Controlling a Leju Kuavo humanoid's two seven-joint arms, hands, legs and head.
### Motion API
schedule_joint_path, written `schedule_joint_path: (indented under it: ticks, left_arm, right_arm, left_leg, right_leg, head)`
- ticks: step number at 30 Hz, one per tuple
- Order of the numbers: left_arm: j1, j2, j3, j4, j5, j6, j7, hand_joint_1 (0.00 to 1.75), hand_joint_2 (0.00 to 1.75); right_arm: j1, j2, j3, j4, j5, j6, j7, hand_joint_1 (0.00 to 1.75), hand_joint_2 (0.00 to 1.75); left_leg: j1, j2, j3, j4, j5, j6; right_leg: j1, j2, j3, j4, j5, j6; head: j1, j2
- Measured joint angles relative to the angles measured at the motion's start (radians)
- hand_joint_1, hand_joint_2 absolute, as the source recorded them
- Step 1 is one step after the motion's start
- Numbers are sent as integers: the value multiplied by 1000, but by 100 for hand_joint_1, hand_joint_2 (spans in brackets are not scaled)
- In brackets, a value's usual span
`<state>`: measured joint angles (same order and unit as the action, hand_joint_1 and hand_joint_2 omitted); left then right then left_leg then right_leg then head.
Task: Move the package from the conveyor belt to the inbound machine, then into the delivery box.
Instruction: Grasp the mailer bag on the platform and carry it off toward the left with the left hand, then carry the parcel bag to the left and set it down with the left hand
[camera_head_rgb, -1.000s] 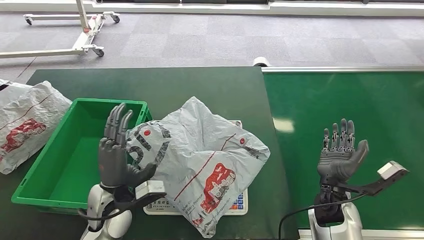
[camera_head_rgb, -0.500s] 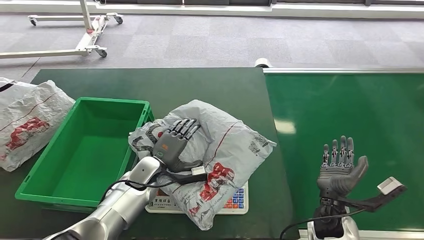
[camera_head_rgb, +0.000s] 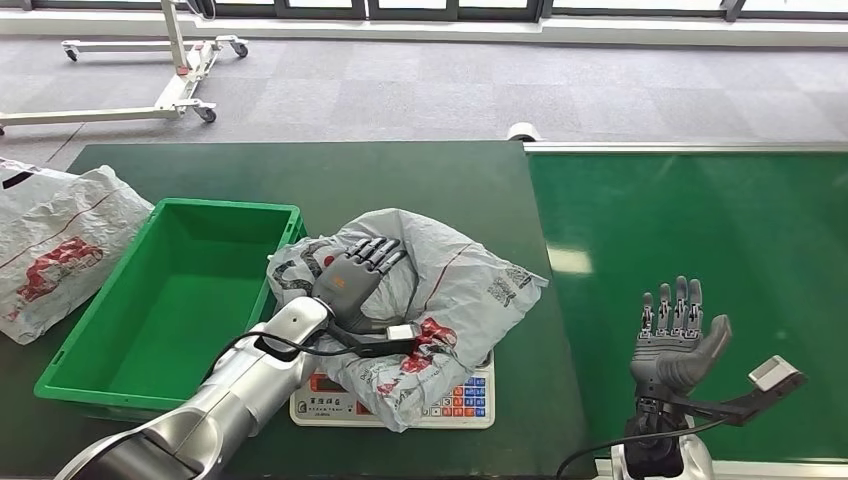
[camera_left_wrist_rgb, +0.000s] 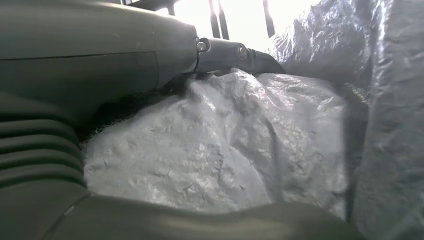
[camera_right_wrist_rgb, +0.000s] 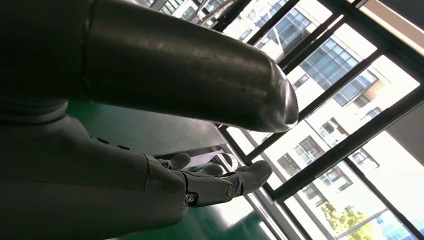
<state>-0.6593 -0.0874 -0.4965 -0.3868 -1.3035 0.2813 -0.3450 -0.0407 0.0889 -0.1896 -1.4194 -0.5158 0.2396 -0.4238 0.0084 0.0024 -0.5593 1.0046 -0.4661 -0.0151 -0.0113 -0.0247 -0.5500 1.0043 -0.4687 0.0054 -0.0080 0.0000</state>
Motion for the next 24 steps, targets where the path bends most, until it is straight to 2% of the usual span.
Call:
schedule_joint_path:
  ticks: [1, 4, 6, 7, 9, 10, 12, 15, 17, 20, 22, 24]
  left_arm:
    - [0, 0, 0, 3, 0, 0, 0, 175, 175]
    - [0, 0, -1, 10, 10, 11, -6, 175, 175]
    - [4, 1, -1, 10, 33, 65, -21, 175, 175]
    - [11, 1, 1, 6, 61, 116, -44, 175, 175]
    - [50, 2, 25, -45, 210, 227, -160, 175, 175]
    - [85, 3, 46, -103, 338, 255, -232, 175, 175]
    - [161, 6, 94, -272, 643, 210, -326, 175, 175]
    - [320, 18, 158, -658, 1036, 7, -349, 175, 175]
    - [451, 24, 230, -942, 1220, -116, -358, 175, 175]
    - [555, 15, 364, -1211, 1297, -170, -361, 175, 175]
    - [600, 10, 454, -1317, 1291, -161, -360, 175, 175]
    - [626, 2, 545, -1365, 1287, -148, -360, 175, 175]
  right_arm:
    - [0, 0, 0, 0, 0, 0, 0, 0, 0]
    - [2, 0, -1, 3, 0, 0, 0, 0, 0]
    - [7, 1, -5, 3, 0, -1, 1, 0, 0]
    - [11, 2, -10, 3, -1, -2, 2, 0, 0]
    - [24, 5, -26, 2, -5, -10, 6, 0, 0]
    - [35, 6, -37, 0, -9, -14, 8, 0, 0]
    - [54, 8, -57, -5, -17, -19, 11, 0, 0]
    - [64, 10, -83, -7, -26, -14, 14, 0, 0]
    - [72, 11, -101, -6, -29, -8, 14, 0, 0]
    - [76, 12, -122, -4, -27, 0, 14, 0, 0]
    - [77, 15, -131, -4, -21, 5, 14, 0, 0]
    - [78, 20, -140, -4, -13, 10, 17, 0, 0]
  left_leg:
    - [0, 0, 1, 0, 0, 0]
    - [0, 0, 2, 0, -2, 0]
    - [0, 0, 4, 0, -4, -1]
    - [0, 1, 7, 0, -4, -1]
    - [0, 2, 10, 0, -3, -2]
    - [0, 2, 9, 0, -2, -2]
    - [0, 3, 5, 0, -1, -3]
    - [0, 10, -1, 0, -3, -4]
    - [0, 16, -3, 0, -6, -4]
    - [0, 16, -6, 0, -8, -3]
    - [0, 15, -6, 0, -8, -3]
    - [0, 14, -6, 0, -8, -3]
  right_leg:
    - [0, 0, 0, 0, 0, 0]
    - [0, 0, 3, 0, -2, 0]
    - [0, 1, 3, 0, -3, 0]
    - [0, 1, 3, 0, -3, 0]
    - [0, 3, 0, 0, -1, 0]
    - [0, 5, -2, 0, 0, -1]
    - [0, 7, -6, 1, 1, 0]
    - [0, 13, -14, 1, 1, 0]
    - [0, 19, -18, 1, 0, 0]
    - [0, 19, -21, 1, -2, -1]
    - [0, 17, -21, 1, -3, -1]
    - [1, 15, -20, 1, -4, -1]
  head:
    - [0, 0]
    - [0, 0]
    - [0, 0]
    - [0, 0]
    - [0, 0]
    - [0, 0]
    - [0, 0]
    - [0, 0]
    - [0, 0]
    - [0, 0]
    - [0, 0]
    - [0, 0]
